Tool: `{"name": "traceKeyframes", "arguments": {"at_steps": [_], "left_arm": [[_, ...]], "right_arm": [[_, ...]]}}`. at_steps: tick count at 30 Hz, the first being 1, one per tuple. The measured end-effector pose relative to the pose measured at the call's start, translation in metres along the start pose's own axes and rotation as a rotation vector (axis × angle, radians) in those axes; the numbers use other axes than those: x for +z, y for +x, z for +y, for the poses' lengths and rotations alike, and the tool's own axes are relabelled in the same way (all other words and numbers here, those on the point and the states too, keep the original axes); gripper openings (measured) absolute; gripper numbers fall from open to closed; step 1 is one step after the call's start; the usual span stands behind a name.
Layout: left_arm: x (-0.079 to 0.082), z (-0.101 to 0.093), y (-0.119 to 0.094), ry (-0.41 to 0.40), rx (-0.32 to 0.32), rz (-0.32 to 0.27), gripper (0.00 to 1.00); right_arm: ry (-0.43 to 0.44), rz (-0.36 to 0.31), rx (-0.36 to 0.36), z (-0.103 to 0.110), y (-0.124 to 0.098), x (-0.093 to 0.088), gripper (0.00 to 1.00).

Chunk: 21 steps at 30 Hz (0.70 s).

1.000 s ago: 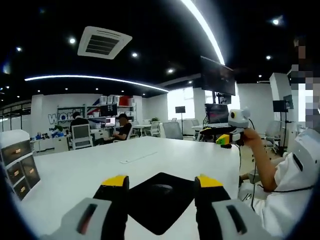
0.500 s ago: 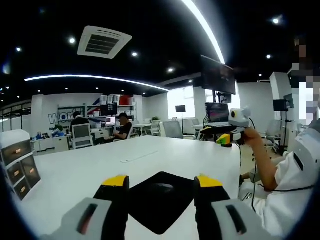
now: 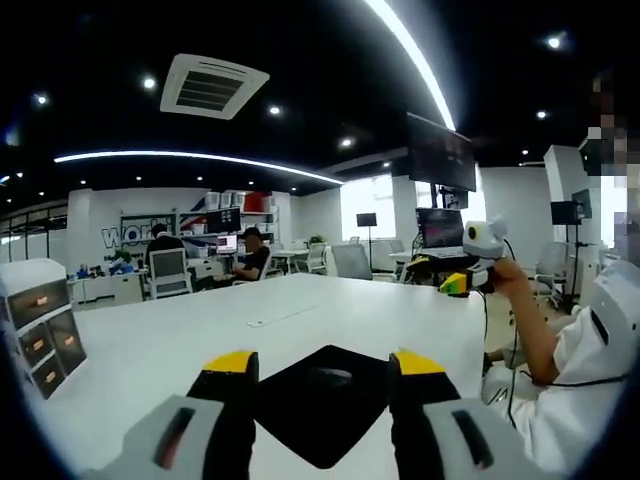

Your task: Arrange the mouse and mouse pad neatly on the desk surface

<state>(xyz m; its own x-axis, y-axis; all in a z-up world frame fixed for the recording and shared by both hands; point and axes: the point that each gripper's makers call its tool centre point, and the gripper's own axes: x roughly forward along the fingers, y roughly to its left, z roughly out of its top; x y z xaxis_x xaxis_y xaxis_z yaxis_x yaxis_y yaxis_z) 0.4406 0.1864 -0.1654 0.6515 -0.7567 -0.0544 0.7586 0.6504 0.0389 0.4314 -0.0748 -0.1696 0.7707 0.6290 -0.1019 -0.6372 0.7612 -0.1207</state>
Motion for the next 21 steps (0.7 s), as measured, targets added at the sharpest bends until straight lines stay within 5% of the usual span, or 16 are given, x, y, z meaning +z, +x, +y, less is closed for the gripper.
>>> {"name": "traceKeyframes", "arguments": {"at_steps": [21], "left_arm": [[0.0040,-0.0010,-0.0075,0.013,0.011,-0.008,0.53]], "right_arm": [[-0.017,-0.006,0.001,0.0051,-0.0073,0.0024,0.70]]}}
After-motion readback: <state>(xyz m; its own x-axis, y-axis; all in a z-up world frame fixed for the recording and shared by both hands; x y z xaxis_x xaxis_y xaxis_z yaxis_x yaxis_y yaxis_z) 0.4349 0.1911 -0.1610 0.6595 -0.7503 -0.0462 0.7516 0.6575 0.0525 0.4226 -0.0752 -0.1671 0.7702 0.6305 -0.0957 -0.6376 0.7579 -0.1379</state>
